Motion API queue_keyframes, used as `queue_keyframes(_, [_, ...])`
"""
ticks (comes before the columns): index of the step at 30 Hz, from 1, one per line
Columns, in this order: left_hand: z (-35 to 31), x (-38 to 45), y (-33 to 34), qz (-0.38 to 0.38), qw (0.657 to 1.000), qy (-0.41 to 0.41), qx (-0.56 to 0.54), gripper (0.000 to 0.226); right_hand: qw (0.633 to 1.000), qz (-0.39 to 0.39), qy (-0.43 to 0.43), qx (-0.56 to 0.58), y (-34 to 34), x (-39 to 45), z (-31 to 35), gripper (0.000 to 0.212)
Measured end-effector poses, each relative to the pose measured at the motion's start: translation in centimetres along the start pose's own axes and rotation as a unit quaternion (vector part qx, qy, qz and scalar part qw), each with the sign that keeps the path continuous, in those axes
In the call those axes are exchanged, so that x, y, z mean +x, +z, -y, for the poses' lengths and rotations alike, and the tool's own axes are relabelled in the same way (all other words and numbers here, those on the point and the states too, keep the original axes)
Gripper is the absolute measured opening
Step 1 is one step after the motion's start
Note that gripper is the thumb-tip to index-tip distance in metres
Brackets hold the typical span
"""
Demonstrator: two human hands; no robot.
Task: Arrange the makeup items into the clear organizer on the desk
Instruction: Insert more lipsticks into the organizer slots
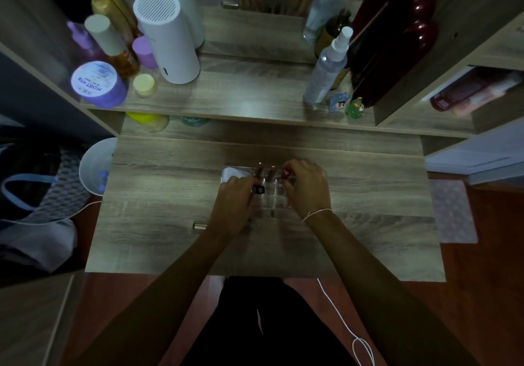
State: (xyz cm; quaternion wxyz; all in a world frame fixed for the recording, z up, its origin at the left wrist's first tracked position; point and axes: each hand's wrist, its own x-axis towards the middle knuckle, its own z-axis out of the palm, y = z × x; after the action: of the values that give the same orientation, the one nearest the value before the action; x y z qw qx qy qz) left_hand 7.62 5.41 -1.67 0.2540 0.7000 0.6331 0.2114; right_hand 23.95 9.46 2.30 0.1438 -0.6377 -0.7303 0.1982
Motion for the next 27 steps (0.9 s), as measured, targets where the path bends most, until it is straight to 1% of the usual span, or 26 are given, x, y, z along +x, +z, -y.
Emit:
queue_keyframes(5, [-0.08, -0.07, 0.2, 0.005, 0.999, -0.001, 0.039, 0.022, 1.0, 0.003, 0.006, 0.001, -0.02, -0.15, -0.19, 0.023])
queue_keyframes(7, [-0.14, -0.05, 0.28, -0.006, 0.999, -0.005, 0.041, 0.021, 1.0, 0.002, 0.011, 0.003, -0.01, -0.25, -0.18, 0.024])
queue_keyframes(10, [-0.02, 0.08, 0.34, -0.016, 0.999, -0.004, 0.036, 0.018, 1.0, -0.004, 0.011, 0.007, -0.06, -0.4, -0.19, 0.026])
queue_keyframes(12, [0.01, 0.15, 0.16, -0.023, 1.0, -0.003, 0.011, 0.019, 1.0, -0.004, 0.011, 0.009, -0.17, -0.47, -0.21, 0.027])
queue_keyframes(15, [-0.08, 0.18, -0.01, -0.045, 0.999, -0.013, -0.015, 0.022, 1.0, -0.007, 0.013, 0.014, -0.3, -0.58, -0.24, 0.025])
queue_keyframes(19, [0.04, 0.36, 0.08, -0.044, 0.998, -0.035, 0.009, 0.026, 1.0, -0.01, 0.017, 0.016, -0.35, -0.68, -0.27, 0.022])
queue_keyframes(24, [-0.35, 0.1, 0.13, -0.059, 0.997, -0.023, 0.035, 0.022, 1.0, -0.009, 0.02, 0.005, -0.27, -0.69, -0.31, 0.018])
queue_keyframes(27, [-0.45, 0.0, 0.17, -0.056, 0.997, -0.024, 0.043, 0.023, 1.0, -0.006, 0.018, 0.005, -0.29, -0.63, -0.38, 0.019])
